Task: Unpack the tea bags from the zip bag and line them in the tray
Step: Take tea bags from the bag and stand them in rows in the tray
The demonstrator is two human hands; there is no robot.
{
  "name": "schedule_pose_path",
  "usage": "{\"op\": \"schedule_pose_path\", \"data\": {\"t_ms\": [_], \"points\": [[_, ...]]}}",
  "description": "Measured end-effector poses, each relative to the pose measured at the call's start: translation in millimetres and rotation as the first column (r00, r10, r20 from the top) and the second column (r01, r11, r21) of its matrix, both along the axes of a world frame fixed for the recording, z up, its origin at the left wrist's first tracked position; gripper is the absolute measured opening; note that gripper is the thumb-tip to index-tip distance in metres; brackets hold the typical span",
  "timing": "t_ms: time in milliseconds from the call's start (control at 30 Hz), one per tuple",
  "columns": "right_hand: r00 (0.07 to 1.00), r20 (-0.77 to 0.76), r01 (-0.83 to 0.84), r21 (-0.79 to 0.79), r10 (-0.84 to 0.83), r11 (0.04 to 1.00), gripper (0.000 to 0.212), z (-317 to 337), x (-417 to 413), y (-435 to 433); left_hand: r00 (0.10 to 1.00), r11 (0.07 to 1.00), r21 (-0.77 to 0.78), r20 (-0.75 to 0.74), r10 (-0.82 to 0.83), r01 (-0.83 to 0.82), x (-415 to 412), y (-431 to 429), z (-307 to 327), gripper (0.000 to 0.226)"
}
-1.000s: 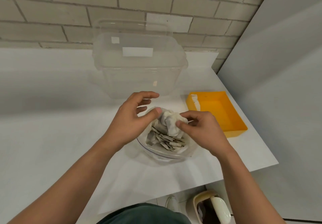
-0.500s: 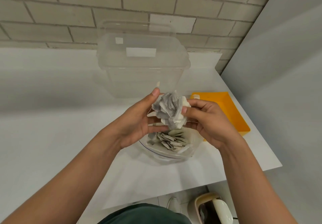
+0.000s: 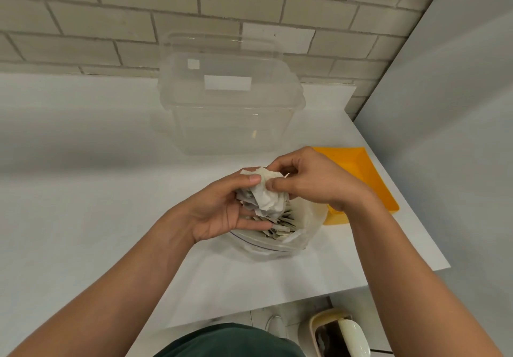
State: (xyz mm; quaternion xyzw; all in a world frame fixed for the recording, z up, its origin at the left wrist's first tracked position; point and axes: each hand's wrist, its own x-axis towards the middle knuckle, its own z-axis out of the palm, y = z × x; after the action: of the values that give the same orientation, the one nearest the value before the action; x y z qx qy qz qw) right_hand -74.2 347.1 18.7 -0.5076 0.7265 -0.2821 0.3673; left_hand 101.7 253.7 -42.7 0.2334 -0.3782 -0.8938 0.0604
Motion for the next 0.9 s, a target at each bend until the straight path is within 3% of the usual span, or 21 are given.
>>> {"op": "schedule_pose_path", "data": {"t_ms": [133,300,400,500,567,667,800,900], "points": [[0.995,-0.045,-0.087,0.053,0.089,0.995,0.012,8.2,-0.8,-8.3,1.0,0.999,0.029,0.01,-0.017,0.017,0.0,0.1,-0.3,0.042],[0.996,-0.079,0.04,-0.037,-0.043,0.999,0.014,-0.4,2.5,-19.6,0.982,0.978,0.089,0.017,0.187,-0.187,-2.3,3.7,0.2,0.025],[0.958,-0.219,0.128,-0.255,-0.186,0.958,0.015,-12.9,7.9,-22.0,0.951,0.939,0.155,0.02,0.308,-0.307,-5.3,6.1,-0.1,0.021],[0.919,-0.111,0.28,-0.49,-0.378,0.825,0.007,-15.6,20.3,-16.9,0.905,0.886,0.201,0.004,0.426,-0.418,-7.7,7.2,1.2,0.027],[0.936,-0.012,0.309,-0.451,-0.352,0.837,0.009,-17.6,25.3,-11.1,0.879,0.862,0.215,-0.028,0.475,-0.459,-7.9,7.7,1.9,0.03],[0.966,-0.038,0.235,-0.292,-0.257,0.927,0.025,-24.2,28.7,-5.3,0.875,0.872,0.168,-0.077,0.478,-0.461,-8.1,9.9,2.0,0.031],[0.953,0.103,0.302,-0.283,-0.284,0.91,0.026,-23.5,29.6,-3.0,0.899,0.906,0.086,-0.112,0.422,-0.415,-7.0,12.9,1.2,0.045],[0.945,0.173,0.317,-0.264,-0.279,0.911,0.024,-18.4,26.8,0.8,0.887,0.893,0.127,-0.119,0.446,-0.432,-4.4,14.3,3.5,0.047]]}}
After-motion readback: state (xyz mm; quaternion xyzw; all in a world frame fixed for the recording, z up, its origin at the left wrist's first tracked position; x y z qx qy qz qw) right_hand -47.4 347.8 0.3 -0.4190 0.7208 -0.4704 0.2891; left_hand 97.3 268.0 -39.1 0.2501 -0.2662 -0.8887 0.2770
